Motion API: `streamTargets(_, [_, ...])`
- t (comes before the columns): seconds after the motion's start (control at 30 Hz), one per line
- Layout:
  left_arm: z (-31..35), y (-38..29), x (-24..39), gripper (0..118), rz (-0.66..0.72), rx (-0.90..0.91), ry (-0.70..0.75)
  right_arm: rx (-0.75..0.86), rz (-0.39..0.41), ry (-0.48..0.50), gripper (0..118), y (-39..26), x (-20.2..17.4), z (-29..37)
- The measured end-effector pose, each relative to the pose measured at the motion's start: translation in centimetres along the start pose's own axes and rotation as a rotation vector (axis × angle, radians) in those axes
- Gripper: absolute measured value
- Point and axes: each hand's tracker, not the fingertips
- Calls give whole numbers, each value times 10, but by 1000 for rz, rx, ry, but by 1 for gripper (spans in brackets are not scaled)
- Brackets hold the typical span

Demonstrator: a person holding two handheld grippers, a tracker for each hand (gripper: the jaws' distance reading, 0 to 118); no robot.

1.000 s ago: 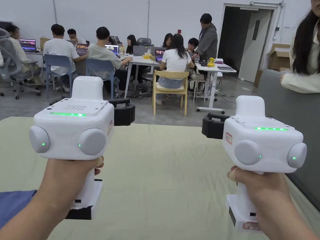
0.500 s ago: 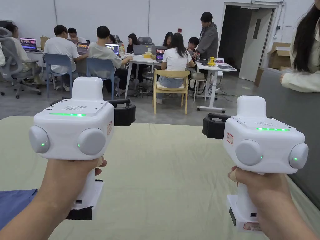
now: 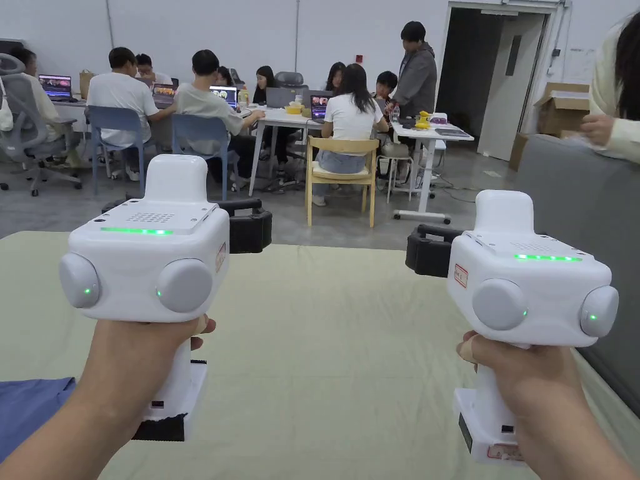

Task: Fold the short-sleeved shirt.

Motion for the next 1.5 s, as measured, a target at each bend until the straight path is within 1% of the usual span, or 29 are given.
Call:
streamTargets(0.3, [1, -3, 2, 118, -1, 3, -8, 5, -20, 13, 118, -1, 3, 0])
streamTargets(0.47, [1, -4, 2, 118, 2, -3, 2, 4, -9, 2, 117, -1, 2, 1])
streamTargets(0.5, [4, -5, 1, 116, 8, 5, -3, 3, -11, -12, 105, -2, 2, 3])
streamTargets(0.53, [5, -5, 3, 68, 4, 2, 0, 18, -11, -26, 41, -3, 1, 7])
streamTargets(0.57, [6, -5, 6, 0, -16, -2, 5, 37, -6, -32, 3, -4, 2, 9])
streamTargets(0.6, [5, -5, 10, 0, -51, 5, 20, 27, -3, -38, 3, -4, 2, 7])
streamTargets(0.63, [-1, -6, 12, 0, -60, -20, 69, 2, -24, -46, 3, -7, 5, 3])
streamTargets(0.67, [-1, -8, 12, 0, -39, -30, 42, -10, -63, -27, 3, -9, 9, 1])
streamTargets(0.7, [-1, -10, 7, 0, 39, -31, -10, -7, -74, -17, 3, -11, 13, 0])
streamTargets(0.73, [-2, -11, 3, 0, 77, -47, -42, -9, -67, -27, 3, -12, 15, 0])
streamTargets(0.77, [-3, -13, 2, 0, 93, -58, -33, -12, -58, -34, 3, -14, 16, -1])
streamTargets(0.83, [-5, -15, 5, 0, 71, -54, -15, -10, -44, -51, 3, -15, 21, 2])
streamTargets(0.97, [-6, -18, 5, 0, 46, -52, 6, -29, -44, -58, 3, -17, 26, -1])
streamTargets(1.07, [-3, -16, -11, 0, 56, -44, 33, -42, -27, -41, 3, -18, 14, -8])
streamTargets(1.1, [-2, -15, -18, 0, 60, -43, 49, -42, -22, -32, 3, -18, 4, -11])
streamTargets(1.2, [12, -12, -56, 0, 71, -41, 110, -39, 9, 54, 3, -15, -39, -21])
streamTargets(1.23, [16, -11, -71, 0, 67, -39, 156, -35, 12, 96, 3, -15, -60, -24])
streamTargets(1.4, [59, -14, -167, 0, 24, -58, 370, -31, 21, 356, 3, -12, -184, -24])
streamTargets(1.5, [91, -18, -225, 0, 25, -89, 500, -36, 24, 518, 3, -13, -262, -7])
